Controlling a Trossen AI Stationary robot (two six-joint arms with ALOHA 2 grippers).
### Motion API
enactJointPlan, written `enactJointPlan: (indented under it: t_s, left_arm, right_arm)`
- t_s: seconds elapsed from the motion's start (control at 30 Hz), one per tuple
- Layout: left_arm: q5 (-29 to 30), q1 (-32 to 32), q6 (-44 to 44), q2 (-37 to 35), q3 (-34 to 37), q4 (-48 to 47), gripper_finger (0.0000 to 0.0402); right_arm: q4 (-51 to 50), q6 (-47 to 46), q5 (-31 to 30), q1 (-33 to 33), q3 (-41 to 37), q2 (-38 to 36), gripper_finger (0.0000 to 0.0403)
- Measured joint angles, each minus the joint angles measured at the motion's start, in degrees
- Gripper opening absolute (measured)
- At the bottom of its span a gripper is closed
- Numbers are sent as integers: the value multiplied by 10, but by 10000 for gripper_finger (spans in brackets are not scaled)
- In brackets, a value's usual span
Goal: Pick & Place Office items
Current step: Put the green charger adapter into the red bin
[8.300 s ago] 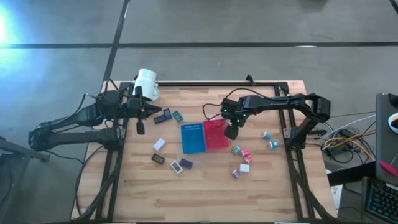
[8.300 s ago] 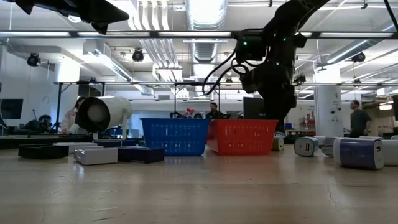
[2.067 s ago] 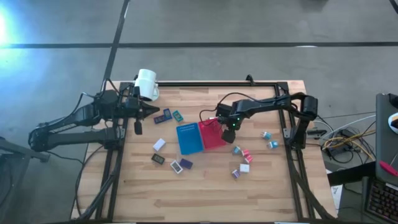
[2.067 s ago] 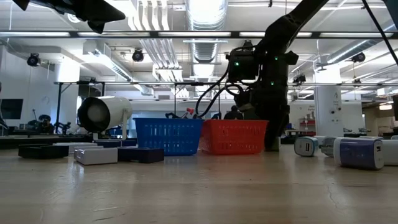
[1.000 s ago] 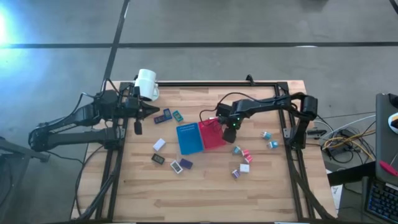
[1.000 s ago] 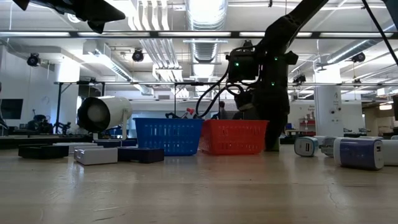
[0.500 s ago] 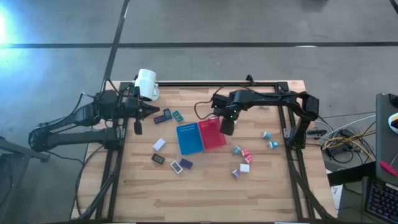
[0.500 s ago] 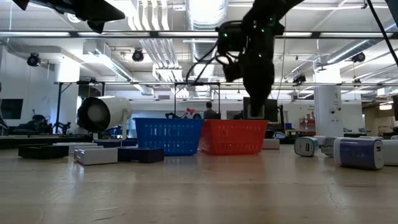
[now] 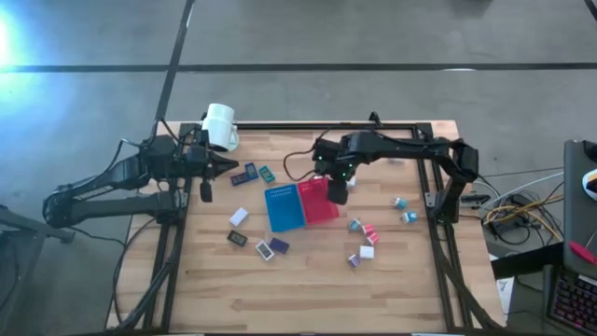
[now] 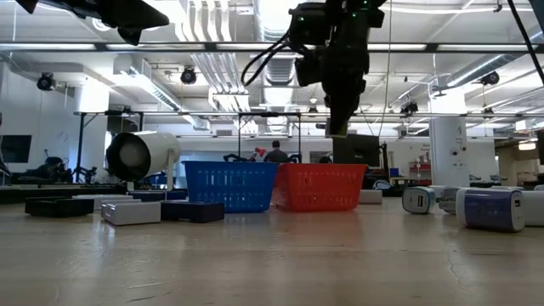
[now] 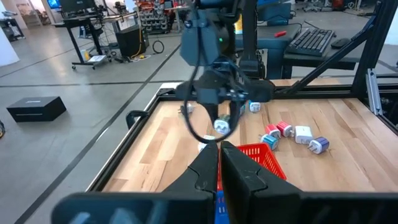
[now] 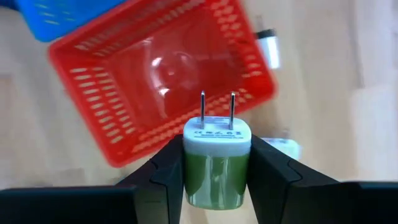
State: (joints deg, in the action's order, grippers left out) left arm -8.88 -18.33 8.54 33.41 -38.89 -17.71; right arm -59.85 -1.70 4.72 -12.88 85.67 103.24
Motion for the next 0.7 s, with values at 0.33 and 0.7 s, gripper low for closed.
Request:
enactJointPlan:
  t_s: [0.33, 0.7]
  left_arm:
    - [0, 0, -2, 0, 0, 0, 23]
    - [0, 0, -6, 0, 0, 0, 23]
  right_arm:
    - [80, 22, 74, 23, 0, 0, 122]
    - [95, 19, 74, 23, 0, 0, 122]
